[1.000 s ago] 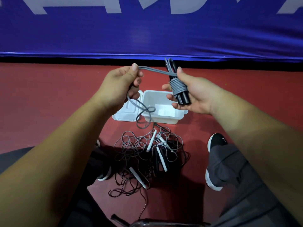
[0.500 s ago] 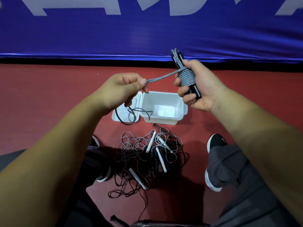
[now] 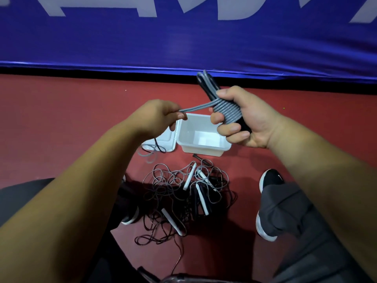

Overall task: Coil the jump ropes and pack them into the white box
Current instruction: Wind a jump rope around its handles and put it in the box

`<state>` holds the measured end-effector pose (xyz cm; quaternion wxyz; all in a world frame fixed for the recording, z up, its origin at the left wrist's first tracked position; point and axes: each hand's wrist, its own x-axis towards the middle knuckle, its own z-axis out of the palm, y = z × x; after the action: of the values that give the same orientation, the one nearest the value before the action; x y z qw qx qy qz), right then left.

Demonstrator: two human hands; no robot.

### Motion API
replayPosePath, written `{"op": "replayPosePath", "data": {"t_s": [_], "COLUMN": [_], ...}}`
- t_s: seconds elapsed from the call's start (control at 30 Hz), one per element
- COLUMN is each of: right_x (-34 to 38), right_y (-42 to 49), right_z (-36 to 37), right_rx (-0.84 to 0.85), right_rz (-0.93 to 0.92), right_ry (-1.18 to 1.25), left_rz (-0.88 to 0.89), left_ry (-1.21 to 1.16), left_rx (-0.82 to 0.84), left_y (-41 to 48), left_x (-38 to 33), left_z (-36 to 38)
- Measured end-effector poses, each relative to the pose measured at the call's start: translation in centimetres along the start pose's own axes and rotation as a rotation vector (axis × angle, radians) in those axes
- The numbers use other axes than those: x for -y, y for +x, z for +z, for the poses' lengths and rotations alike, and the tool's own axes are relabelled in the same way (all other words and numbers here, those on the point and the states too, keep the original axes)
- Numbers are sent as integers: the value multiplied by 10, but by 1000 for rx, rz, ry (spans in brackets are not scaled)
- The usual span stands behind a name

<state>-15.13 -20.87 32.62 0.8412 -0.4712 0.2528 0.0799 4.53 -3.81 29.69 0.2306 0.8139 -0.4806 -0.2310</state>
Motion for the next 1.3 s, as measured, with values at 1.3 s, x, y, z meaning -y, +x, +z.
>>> {"op": "replayPosePath", "data": {"t_s": [1.3], "right_x": [-39], "right_y": [32], "right_z": [-17], "right_rx": [-377], "right_rz": [9], "right_ry": [-722], "left_rz": [-114], "left_ry": [417], "left_rx": [248], "left_y": [-8], "left_x": [-31], "left_z": [19]}}
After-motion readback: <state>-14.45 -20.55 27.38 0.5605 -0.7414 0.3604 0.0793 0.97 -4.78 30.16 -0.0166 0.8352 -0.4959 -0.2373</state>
